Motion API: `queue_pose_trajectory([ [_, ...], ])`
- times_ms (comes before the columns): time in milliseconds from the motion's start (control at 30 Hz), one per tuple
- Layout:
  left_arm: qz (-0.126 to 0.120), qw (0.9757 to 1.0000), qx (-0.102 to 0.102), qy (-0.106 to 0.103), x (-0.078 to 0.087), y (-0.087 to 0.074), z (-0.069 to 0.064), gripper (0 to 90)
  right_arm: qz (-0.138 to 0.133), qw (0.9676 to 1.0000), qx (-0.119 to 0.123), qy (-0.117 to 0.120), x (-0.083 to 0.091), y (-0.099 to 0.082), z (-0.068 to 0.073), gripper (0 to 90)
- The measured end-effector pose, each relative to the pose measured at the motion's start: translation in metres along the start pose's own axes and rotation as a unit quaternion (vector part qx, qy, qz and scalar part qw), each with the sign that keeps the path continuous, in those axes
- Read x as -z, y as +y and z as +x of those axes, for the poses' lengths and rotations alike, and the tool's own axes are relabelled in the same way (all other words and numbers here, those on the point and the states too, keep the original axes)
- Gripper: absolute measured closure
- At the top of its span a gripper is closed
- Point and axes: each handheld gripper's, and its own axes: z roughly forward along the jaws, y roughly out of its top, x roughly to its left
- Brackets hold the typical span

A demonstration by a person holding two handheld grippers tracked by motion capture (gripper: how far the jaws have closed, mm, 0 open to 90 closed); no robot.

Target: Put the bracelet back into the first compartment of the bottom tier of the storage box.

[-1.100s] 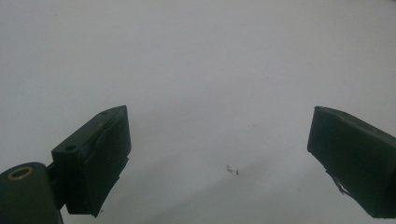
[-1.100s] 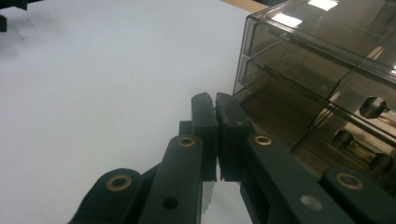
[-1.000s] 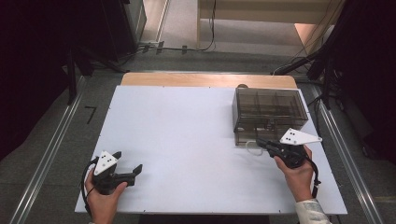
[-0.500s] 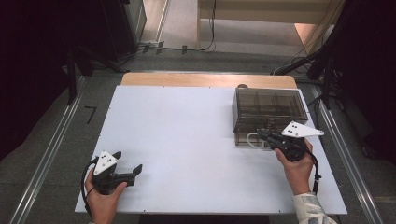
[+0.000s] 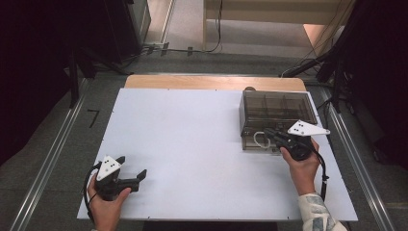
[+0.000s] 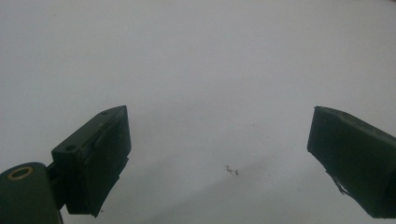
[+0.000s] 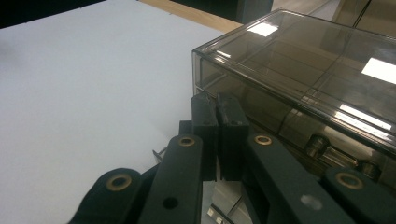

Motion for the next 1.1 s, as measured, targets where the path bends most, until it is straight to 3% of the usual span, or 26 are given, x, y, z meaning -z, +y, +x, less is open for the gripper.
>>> queue_pose_trajectory([
  [1100,0.001,1.0000,0.001,-0.003,0.000,0.000,0.000,6.9,0.013,0.9998,-0.011,-0.003,-0.025,-0.005,-0.007,85.5],
])
